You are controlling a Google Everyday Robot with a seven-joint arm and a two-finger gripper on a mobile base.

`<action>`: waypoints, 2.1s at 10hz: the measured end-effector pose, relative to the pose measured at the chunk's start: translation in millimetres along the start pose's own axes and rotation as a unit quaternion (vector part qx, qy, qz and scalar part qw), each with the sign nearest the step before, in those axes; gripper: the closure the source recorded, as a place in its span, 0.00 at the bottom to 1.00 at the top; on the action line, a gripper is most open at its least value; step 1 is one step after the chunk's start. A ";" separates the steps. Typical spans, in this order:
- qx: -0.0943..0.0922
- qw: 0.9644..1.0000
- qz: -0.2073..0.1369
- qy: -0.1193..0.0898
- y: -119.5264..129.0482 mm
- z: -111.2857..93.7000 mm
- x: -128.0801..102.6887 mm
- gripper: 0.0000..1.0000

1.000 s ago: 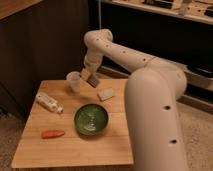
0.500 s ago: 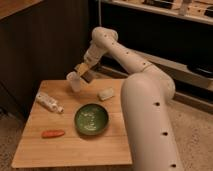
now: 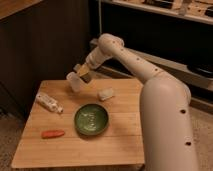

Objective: Place the eraser in the ceramic cup

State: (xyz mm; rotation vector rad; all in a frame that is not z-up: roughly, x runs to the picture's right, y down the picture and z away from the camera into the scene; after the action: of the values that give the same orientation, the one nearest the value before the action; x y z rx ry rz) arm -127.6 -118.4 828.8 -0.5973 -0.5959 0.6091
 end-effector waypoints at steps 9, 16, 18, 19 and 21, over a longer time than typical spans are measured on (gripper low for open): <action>0.020 0.995 -0.022 -0.097 -19.5 5.5 -50.0 1.00; 0.016 0.990 0.002 -0.139 -41.8 9.2 -59.1 1.00; 0.011 0.987 -0.002 -0.158 -42.7 13.1 -57.8 1.00; 0.006 0.986 -0.008 -0.167 -42.0 16.4 -57.9 0.98; -0.009 0.984 -0.014 -0.177 -41.1 21.9 -55.2 0.89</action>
State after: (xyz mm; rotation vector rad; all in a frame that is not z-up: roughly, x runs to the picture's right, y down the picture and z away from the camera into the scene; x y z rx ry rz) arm -165.0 -175.4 852.6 -0.4986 -0.9427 0.6901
